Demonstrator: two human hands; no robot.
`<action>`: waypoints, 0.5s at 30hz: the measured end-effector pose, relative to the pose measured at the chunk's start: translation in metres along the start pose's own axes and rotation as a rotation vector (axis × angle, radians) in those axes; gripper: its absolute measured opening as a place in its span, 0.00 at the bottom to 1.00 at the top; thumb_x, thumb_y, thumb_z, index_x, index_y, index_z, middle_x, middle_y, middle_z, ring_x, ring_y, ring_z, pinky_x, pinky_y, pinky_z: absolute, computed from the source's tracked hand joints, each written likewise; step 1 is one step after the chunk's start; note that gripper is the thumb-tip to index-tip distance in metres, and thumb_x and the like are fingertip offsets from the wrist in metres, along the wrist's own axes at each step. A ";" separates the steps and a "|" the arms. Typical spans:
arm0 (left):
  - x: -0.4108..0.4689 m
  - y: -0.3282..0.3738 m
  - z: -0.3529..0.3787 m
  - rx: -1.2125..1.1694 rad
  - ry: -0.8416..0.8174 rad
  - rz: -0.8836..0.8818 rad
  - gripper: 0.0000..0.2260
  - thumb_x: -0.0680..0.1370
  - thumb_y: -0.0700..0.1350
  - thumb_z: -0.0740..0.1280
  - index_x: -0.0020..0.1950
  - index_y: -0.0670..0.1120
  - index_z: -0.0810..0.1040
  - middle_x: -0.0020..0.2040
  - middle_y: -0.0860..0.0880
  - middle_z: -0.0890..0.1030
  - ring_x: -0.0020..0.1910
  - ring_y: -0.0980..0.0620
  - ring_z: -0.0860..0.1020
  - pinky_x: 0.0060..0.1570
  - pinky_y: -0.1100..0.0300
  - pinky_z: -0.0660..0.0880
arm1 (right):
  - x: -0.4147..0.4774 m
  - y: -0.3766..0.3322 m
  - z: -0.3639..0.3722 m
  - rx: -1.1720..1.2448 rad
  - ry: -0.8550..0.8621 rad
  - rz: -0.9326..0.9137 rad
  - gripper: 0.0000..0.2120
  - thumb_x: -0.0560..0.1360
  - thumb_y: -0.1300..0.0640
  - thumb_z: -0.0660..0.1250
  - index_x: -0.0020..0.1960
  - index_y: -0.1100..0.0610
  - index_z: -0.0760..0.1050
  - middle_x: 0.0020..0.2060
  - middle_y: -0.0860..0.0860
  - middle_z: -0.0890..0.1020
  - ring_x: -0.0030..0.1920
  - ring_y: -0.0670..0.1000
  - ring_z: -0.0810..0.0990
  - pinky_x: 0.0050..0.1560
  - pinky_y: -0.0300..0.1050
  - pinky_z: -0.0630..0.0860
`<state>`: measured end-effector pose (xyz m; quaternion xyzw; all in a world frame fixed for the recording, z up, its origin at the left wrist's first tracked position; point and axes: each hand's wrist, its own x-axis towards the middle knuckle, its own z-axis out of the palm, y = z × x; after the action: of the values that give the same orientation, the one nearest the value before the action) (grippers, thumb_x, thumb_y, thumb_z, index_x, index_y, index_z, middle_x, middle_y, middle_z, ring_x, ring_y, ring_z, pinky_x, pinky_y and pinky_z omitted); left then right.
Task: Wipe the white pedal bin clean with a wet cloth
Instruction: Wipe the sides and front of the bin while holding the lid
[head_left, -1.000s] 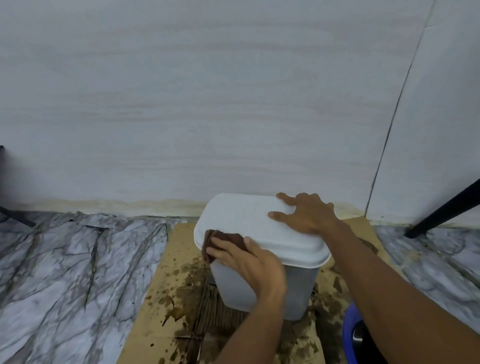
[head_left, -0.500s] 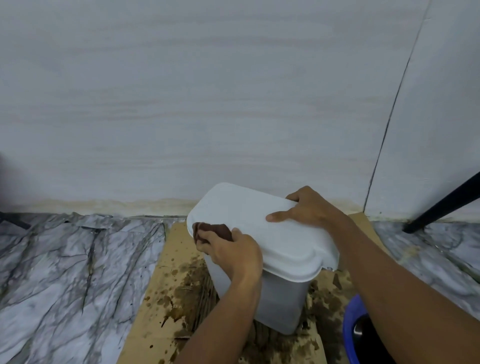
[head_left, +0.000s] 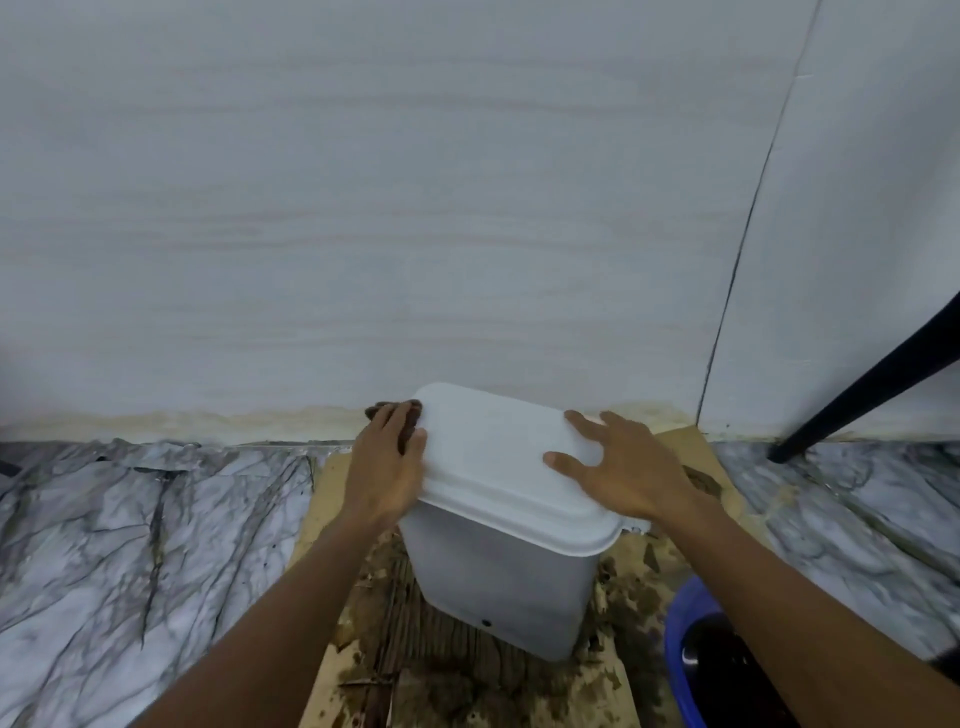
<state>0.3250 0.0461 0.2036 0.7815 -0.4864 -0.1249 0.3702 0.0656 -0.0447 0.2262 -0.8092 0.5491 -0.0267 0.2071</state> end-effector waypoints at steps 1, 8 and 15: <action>0.004 0.001 -0.008 -0.015 -0.035 -0.005 0.21 0.84 0.50 0.60 0.77 0.49 0.69 0.73 0.48 0.73 0.71 0.44 0.71 0.70 0.49 0.67 | -0.008 0.003 0.000 0.016 0.000 0.035 0.45 0.68 0.18 0.52 0.80 0.35 0.47 0.82 0.49 0.54 0.81 0.57 0.54 0.77 0.61 0.58; 0.015 -0.001 -0.019 -0.055 -0.068 -0.102 0.22 0.83 0.50 0.65 0.77 0.51 0.69 0.67 0.43 0.78 0.57 0.44 0.77 0.56 0.52 0.72 | -0.034 -0.004 0.010 0.398 0.101 0.129 0.57 0.59 0.27 0.75 0.81 0.43 0.56 0.77 0.49 0.66 0.73 0.55 0.70 0.66 0.51 0.73; 0.014 -0.001 -0.021 -0.173 -0.014 -0.190 0.21 0.81 0.47 0.67 0.74 0.47 0.73 0.65 0.45 0.79 0.52 0.48 0.75 0.53 0.55 0.71 | -0.022 0.001 0.002 0.705 0.151 0.130 0.59 0.46 0.40 0.85 0.75 0.48 0.70 0.75 0.47 0.70 0.71 0.52 0.72 0.68 0.49 0.72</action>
<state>0.3445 0.0441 0.2198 0.7884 -0.4000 -0.2063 0.4194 0.0569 -0.0248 0.2284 -0.6474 0.5700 -0.2607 0.4335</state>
